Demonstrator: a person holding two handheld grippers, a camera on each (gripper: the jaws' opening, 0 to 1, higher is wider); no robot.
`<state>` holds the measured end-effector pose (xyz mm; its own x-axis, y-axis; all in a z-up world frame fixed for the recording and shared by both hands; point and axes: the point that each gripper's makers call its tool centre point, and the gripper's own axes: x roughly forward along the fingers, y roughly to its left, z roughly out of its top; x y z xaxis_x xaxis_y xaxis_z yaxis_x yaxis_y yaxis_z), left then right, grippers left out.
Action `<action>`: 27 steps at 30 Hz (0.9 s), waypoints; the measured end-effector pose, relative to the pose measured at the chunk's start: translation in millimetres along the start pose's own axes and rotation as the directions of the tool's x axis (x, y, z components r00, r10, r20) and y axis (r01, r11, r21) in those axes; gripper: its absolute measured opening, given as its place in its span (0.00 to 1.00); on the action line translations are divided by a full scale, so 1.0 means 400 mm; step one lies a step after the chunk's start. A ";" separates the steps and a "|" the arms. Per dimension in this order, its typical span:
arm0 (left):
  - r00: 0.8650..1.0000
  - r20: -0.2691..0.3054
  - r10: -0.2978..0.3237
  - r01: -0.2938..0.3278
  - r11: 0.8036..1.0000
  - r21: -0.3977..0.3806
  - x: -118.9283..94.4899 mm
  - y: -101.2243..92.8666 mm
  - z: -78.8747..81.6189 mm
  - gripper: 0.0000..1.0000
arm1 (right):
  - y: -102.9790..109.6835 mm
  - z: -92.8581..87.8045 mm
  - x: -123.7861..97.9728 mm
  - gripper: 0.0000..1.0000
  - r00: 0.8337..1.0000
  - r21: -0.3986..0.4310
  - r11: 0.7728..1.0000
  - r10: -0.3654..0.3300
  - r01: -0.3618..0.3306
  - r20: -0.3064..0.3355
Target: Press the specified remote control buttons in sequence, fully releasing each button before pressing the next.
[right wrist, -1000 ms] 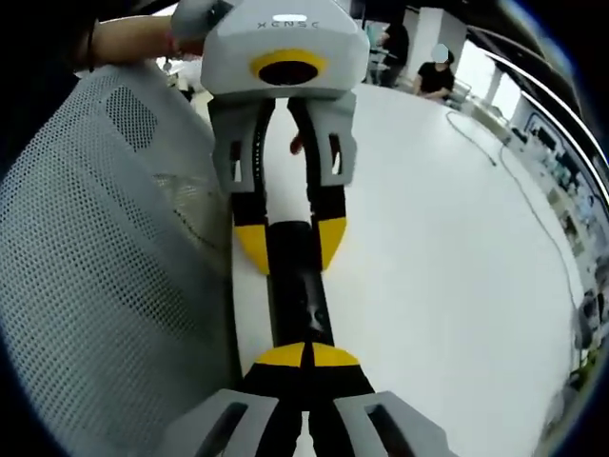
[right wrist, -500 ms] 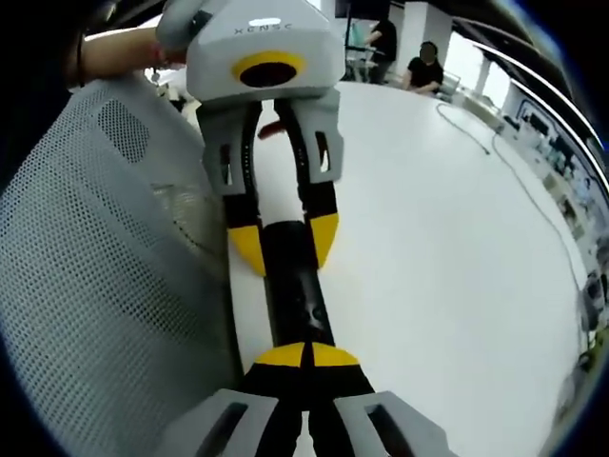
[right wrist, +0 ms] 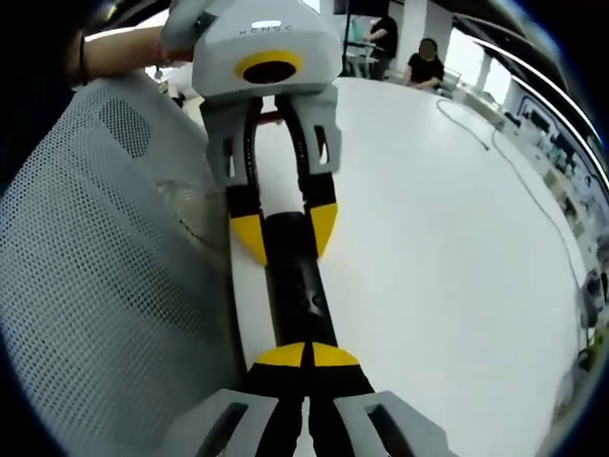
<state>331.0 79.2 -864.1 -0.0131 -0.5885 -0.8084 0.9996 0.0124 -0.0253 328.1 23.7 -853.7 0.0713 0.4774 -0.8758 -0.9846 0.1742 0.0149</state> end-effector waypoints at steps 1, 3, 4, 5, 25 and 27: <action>1.000 0.000 0.000 0.000 1.000 0.000 0.000 0.000 0.000 0.26 | 0.000 -0.001 0.000 0.00 1.000 0.001 1.000 -0.002 0.002 -0.001; 1.000 0.000 -0.001 0.001 1.000 0.001 0.000 0.000 0.000 0.26 | 0.000 -0.001 0.000 0.00 1.000 -0.002 1.000 -0.003 0.003 -0.005; 1.000 0.001 -0.001 0.001 1.000 0.001 0.000 0.000 0.000 0.26 | 0.000 -0.001 0.000 0.00 1.000 -0.003 1.000 -0.004 0.004 -0.007; 1.000 0.001 -0.001 0.001 1.000 0.000 0.000 0.000 0.000 0.26 | 0.000 -0.001 0.000 0.00 1.000 0.006 1.000 -0.006 0.006 -0.009; 1.000 0.004 0.000 0.000 1.000 0.005 0.000 -0.001 -0.002 0.26 | -0.005 0.001 0.005 0.00 0.999 -0.032 0.999 -0.031 0.030 -0.026; 1.000 0.003 0.000 0.000 1.000 0.008 0.000 -0.001 -0.002 0.26 | -0.007 0.003 0.005 0.00 0.999 -0.024 0.999 -0.025 0.024 -0.027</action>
<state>330.7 79.7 -864.5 -0.0134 -0.5909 -0.8066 0.9998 0.0062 -0.0211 331.2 25.2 -854.8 0.0915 0.4496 -0.8885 -0.9861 0.1654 -0.0178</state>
